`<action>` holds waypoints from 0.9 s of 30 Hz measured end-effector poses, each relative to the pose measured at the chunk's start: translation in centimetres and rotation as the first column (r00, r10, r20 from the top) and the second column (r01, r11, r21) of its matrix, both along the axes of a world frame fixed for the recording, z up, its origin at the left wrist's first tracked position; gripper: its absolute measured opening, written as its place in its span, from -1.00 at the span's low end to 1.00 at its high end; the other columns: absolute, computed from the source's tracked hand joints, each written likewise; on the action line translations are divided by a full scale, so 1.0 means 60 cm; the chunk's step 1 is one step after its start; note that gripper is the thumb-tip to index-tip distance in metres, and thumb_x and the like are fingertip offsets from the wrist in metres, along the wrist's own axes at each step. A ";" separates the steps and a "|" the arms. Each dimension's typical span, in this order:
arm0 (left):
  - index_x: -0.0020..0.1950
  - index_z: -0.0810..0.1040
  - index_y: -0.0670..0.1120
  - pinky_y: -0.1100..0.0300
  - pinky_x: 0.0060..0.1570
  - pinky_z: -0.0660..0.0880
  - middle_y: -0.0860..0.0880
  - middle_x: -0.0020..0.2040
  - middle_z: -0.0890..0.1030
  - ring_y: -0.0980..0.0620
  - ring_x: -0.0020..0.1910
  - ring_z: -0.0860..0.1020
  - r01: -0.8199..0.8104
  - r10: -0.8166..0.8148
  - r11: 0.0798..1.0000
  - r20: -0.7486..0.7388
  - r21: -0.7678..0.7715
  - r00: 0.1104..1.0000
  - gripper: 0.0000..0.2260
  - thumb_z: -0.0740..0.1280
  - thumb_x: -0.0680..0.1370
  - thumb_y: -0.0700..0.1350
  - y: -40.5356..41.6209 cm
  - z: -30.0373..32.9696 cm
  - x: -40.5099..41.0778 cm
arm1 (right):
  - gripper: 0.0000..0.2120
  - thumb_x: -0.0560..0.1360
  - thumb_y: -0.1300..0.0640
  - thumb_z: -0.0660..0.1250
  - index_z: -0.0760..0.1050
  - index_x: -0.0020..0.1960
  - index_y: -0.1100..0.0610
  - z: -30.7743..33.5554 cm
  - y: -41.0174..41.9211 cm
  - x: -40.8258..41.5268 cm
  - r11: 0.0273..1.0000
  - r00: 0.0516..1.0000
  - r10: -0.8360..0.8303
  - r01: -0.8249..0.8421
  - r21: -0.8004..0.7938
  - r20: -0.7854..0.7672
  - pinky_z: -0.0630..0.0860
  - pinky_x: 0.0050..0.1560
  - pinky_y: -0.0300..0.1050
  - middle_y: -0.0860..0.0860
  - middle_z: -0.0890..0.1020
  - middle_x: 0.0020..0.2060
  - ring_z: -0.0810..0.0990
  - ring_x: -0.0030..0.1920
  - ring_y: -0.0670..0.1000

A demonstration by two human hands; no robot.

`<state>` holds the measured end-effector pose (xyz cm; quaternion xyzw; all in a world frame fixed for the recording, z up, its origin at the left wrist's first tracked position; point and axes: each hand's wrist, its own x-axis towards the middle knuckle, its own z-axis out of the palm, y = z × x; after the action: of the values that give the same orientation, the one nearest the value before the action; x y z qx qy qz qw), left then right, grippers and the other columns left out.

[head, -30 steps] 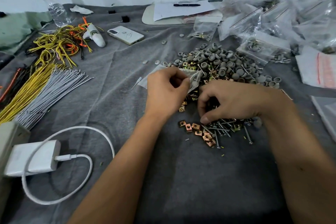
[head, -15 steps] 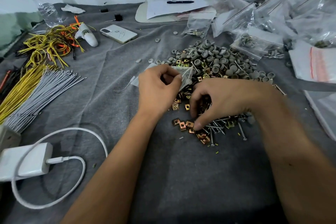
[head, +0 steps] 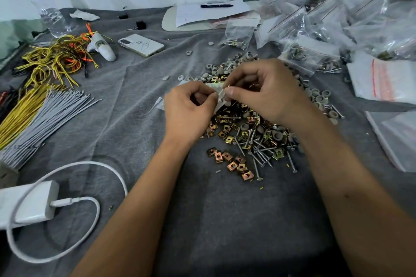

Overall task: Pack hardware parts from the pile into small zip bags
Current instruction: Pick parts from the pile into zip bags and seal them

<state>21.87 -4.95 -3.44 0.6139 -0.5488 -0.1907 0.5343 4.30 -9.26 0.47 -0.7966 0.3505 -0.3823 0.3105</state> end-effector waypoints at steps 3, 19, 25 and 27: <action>-0.18 0.71 -0.07 0.25 -0.40 0.35 0.11 -0.45 0.50 0.17 -0.44 0.41 0.008 -0.009 1.000 -0.042 -0.014 0.999 -0.92 0.49 0.51 -0.20 -0.001 -0.002 0.001 | -0.90 0.45 0.19 0.56 0.74 -0.04 0.05 -0.010 0.003 0.008 0.994 0.992 -0.054 0.043 -0.101 -0.111 0.56 -0.11 -0.35 -0.11 0.73 -0.21 0.68 -0.19 -0.19; -0.21 0.68 -0.03 0.35 -0.40 0.35 0.21 -0.47 0.49 0.22 -0.45 0.44 -0.092 0.085 0.992 -0.084 -0.083 0.993 -0.86 0.49 0.52 -0.22 -0.003 0.000 0.000 | -0.80 0.38 -0.18 0.55 0.66 -0.23 -0.08 0.010 -0.005 -0.035 0.995 0.847 0.079 -0.098 -0.008 -0.526 0.35 -0.30 -0.37 -0.26 0.62 -0.36 0.57 -0.32 -0.26; -0.17 0.71 -0.08 0.35 -0.39 0.35 0.20 -0.47 0.49 0.21 -0.46 0.44 -0.092 0.089 0.993 -0.032 -0.078 0.995 -0.93 0.48 0.51 -0.21 -0.004 0.000 -0.002 | -0.76 0.32 -0.20 0.61 0.66 -0.23 -0.08 -0.009 0.004 -0.003 0.976 0.665 0.219 -0.141 0.168 -0.714 0.52 -0.24 -0.13 -0.17 0.64 -0.34 0.60 -0.27 -0.17; -0.17 0.71 -0.08 0.36 -0.38 0.36 0.17 -0.45 0.51 0.22 -0.45 0.45 -0.095 0.093 0.992 -0.024 -0.082 0.995 -0.92 0.48 0.50 -0.23 -0.002 0.000 -0.003 | -0.87 0.40 -0.07 0.59 0.68 -0.21 -0.08 -0.010 0.005 -0.004 0.966 0.690 0.257 -0.175 0.190 -0.676 0.58 -0.18 -0.12 -0.17 0.66 -0.31 0.63 -0.25 -0.17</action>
<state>21.68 -5.07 -3.42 0.6145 -0.5215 -0.1486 0.5731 4.07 -8.99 -0.10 -0.8987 0.3656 0.0042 0.2422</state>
